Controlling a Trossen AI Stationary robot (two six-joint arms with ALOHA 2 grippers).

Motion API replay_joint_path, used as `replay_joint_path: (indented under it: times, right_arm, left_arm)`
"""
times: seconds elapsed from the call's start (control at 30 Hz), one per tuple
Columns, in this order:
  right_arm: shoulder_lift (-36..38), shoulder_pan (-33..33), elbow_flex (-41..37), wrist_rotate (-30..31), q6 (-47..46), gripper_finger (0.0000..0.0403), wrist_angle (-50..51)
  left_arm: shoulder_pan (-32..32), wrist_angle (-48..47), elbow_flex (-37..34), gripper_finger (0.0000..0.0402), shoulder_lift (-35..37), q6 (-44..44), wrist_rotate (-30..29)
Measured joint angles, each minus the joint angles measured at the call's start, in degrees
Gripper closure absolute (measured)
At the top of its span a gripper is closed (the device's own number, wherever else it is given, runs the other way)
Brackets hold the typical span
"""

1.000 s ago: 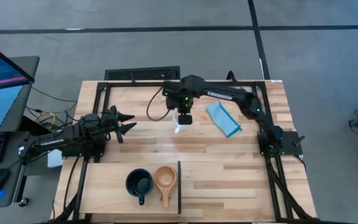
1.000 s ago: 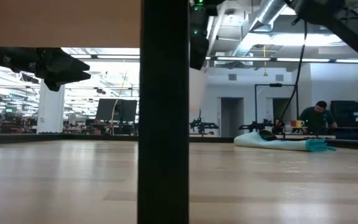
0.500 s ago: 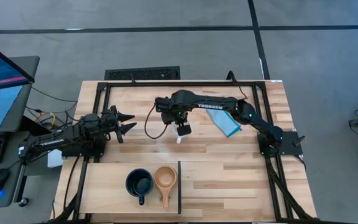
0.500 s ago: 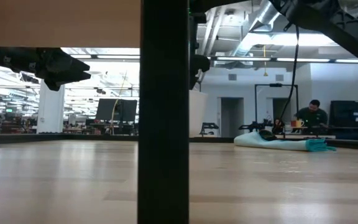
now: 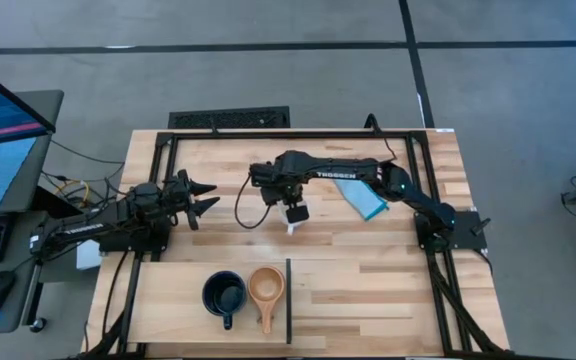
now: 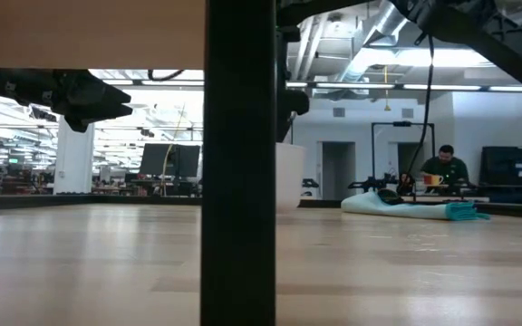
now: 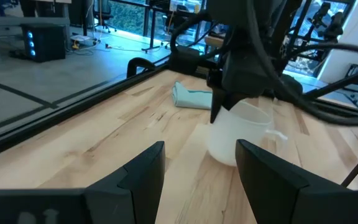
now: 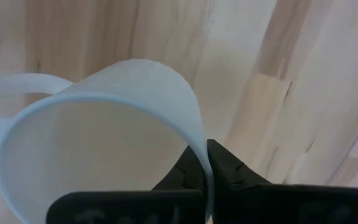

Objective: Stack small to large cups/mugs on shelf
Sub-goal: Put the white mug on the shelf

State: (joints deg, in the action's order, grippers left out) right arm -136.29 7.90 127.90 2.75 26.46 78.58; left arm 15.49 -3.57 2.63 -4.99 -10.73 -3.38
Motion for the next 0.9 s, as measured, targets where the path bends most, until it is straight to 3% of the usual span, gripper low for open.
replay_joint_path:
  times: [0.5,0.77,0.9]
  right_arm:
    - [0.00,0.07,0.02,-1.43,-1.58,0.0371,0.00]
    - [0.01,0.00,0.02,-1.45,-1.59,0.0391,-1.90]
    - [0.00,0.02,0.02,-1.78,-2.80,0.0372,-1.91]
  left_arm:
    - [0.00,0.00,-0.02,0.0214,0.02,0.00,0.00]
    - [0.00,-0.02,-0.02,0.0214,0.00,-0.02,0.00]
    - [0.00,-0.01,-0.02,0.0214,0.00,-0.01,0.00]
